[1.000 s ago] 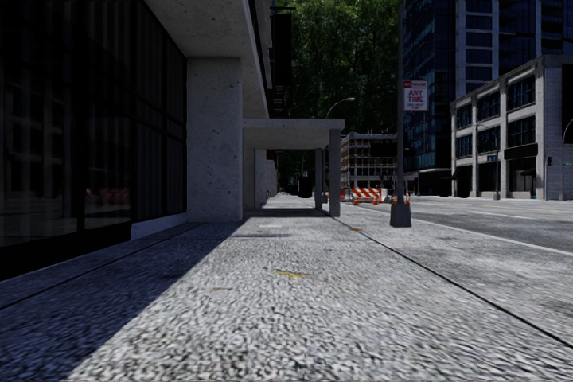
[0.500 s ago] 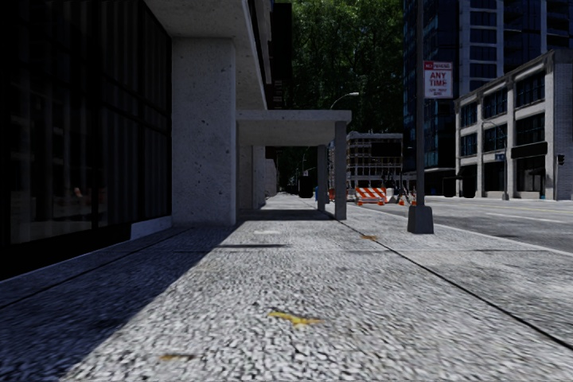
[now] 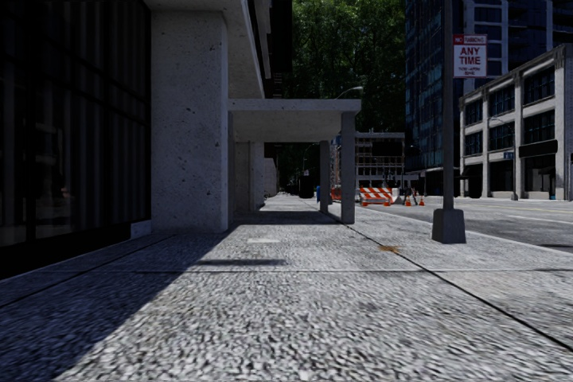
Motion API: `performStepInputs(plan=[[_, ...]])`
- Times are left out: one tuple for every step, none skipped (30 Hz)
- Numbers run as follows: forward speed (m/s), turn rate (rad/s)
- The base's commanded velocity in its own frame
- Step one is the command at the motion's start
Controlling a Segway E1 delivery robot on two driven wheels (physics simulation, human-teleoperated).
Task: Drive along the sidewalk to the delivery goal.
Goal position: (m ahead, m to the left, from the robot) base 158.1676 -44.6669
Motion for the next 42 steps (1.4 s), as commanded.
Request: performStepInputs(plan=[[2.0, 0.0], [2.0, 0.0], [2.0, 0.0], [2.0, 0.0], [2.0, 0.0], [2.0, 0.0], [2.0, 0.0], [2.0, 0.0], [2.0, 0.0], [2.0, 0.0], [2.0, 0.0], [2.0, 0.0], [2.0, 0.0], [2.0, 0.0], [2.0, 0.0], [2.0, 0.0], [2.0, 0.0], [2.0, 0.0], [2.0, 0.0], [2.0, 0.0], [2.0, 0.0], [2.0, 0.0], [2.0, 0.0], [2.0, 0.0], [2.0, 0.0], [2.0, 0.0], [2.0, 0.0], [2.0, 0.0], [2.0, 0.0], [2.0, 0.0], [2.0, 0.0], [2.0, 0.0], [2.0, 0.0], [2.0, 0.0], [2.0, 0.0], [2.0, 0.0], [2.0, 0.0], [2.0, 0.0], [2.0, 0.0], [2.0, 0.0], [2.0, 0.0], [2.0, 0.0]])
